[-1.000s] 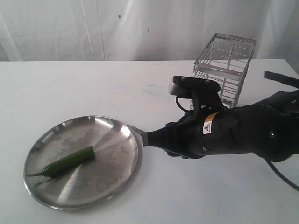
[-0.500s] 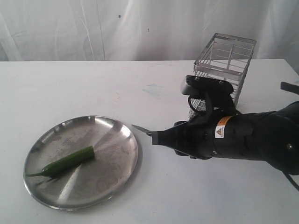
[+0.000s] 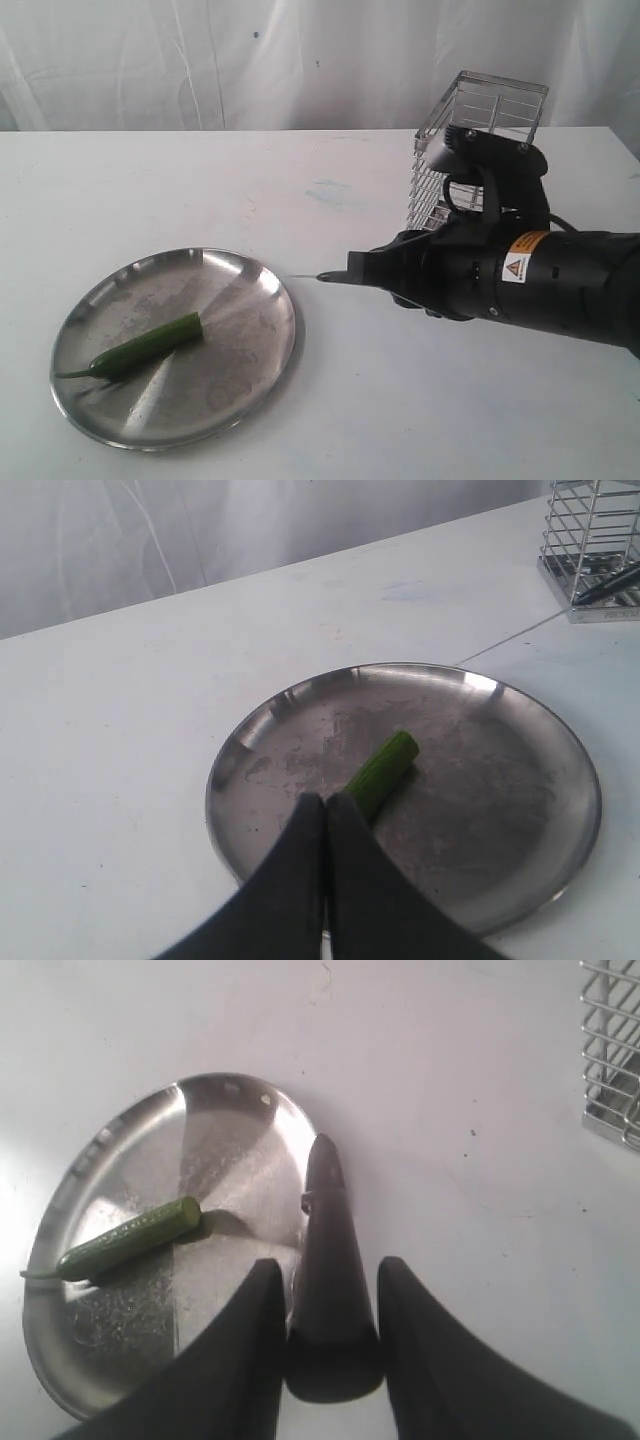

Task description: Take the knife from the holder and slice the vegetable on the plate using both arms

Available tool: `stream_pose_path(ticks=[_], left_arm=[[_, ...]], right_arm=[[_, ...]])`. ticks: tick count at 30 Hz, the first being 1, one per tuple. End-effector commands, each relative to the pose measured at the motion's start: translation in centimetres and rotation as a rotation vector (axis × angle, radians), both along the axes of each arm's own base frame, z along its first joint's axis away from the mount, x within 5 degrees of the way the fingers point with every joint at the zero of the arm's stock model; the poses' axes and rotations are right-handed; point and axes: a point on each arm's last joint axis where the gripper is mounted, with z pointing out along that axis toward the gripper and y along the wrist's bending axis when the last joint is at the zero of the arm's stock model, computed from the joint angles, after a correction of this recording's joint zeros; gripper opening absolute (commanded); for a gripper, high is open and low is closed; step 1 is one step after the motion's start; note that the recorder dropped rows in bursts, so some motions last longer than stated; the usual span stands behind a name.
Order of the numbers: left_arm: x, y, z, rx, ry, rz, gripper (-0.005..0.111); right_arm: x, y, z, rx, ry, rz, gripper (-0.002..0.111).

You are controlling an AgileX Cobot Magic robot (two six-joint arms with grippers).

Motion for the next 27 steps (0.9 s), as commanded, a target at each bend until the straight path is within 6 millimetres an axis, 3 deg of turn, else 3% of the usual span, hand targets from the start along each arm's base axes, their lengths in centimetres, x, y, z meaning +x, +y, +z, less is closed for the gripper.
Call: stream_pose_path(ticks=[1,13,27], left_arm=[[0.0,0.0,-0.1,-0.007,0.002,-0.003,0.0],[0.0,0.0,-0.1,-0.007,0.002,-0.003,0.0],[0.0,0.0,-0.1,-0.007,0.002,-0.003,0.0]], right_arm=[[0.1,-0.4,0.9,0.035,-0.057,-0.016,0.0],[-0.3,-0.5,1.9,0.036,-0.122,0.011,0.0],[-0.7,2.5,-1.8,-0.212,-0.138,0.256,0.0]])
